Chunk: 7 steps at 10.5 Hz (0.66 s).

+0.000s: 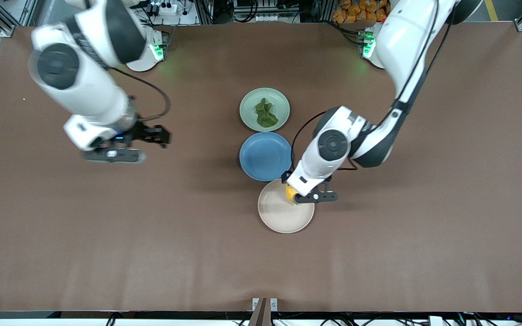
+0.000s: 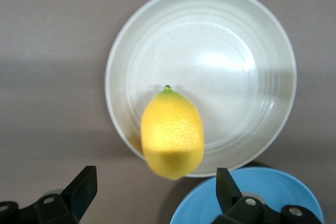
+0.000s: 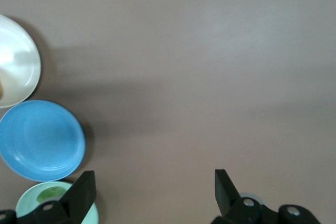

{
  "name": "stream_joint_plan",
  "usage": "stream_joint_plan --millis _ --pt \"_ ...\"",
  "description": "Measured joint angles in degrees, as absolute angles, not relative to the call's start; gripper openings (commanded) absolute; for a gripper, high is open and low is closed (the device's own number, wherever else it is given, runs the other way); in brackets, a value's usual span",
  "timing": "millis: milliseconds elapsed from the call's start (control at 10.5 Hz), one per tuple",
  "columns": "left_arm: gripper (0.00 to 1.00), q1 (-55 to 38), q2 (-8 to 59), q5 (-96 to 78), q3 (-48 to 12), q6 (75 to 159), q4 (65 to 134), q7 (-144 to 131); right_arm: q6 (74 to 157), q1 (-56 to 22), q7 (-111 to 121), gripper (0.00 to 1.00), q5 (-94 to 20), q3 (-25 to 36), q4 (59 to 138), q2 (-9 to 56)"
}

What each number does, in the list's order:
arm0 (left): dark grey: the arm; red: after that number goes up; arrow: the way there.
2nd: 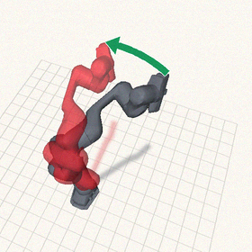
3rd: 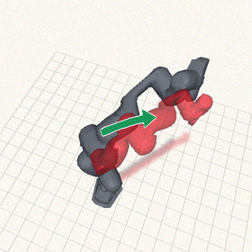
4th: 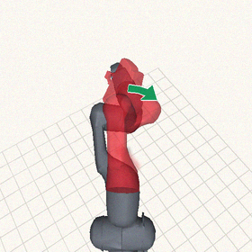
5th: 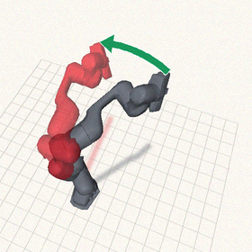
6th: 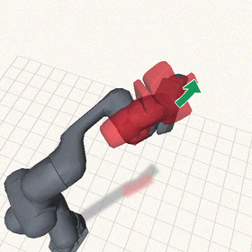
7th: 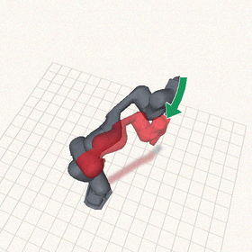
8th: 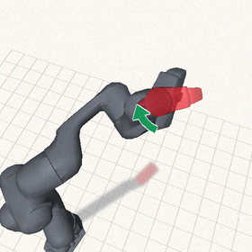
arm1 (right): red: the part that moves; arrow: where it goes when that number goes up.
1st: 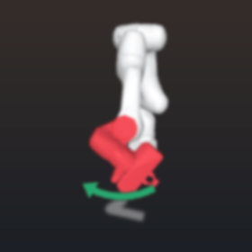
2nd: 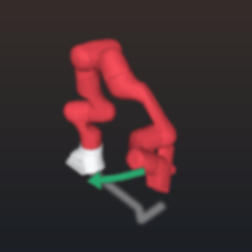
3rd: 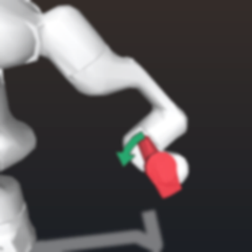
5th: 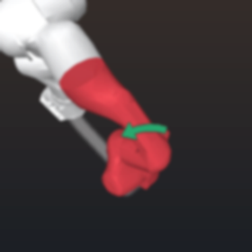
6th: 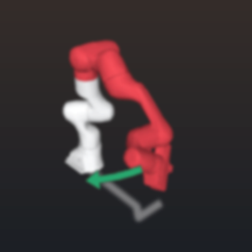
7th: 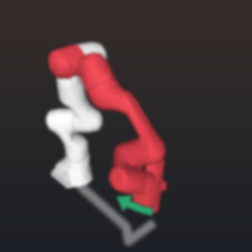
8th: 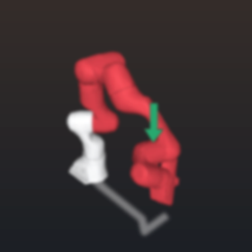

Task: Pick lemon and lettuce from plates
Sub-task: 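Reach the left gripper down to the lemon while the right gripper advances, then grasp the lemon with the left gripper while the right gripper grasps the lettuce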

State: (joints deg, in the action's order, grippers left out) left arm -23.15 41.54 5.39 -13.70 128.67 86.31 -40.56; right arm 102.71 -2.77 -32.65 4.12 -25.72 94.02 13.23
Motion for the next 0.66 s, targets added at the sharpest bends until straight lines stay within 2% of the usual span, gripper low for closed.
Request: stream_joint_plan --millis 284,569,664 --pt "1.0 -23.9 44.5 5.6 -13.3 133.0 86.1 -42.5 116.3 -4.9 -44.1 1.0 4.4 -32.0 103.8 15.7" --pt "1.0 -24.1 46.0 5.6 -12.6 135.2 85.9 -42.5 119.2 -8.0 -54.7 1.0 8.7 -36.2 106.5 19.0" --pt "0.84 -24.4 46.4 5.6 -12.2 135.4 85.9 -42.5 120.2 -9.9 -58.3 1.0 10.4 -36.5 106.6 20.5"
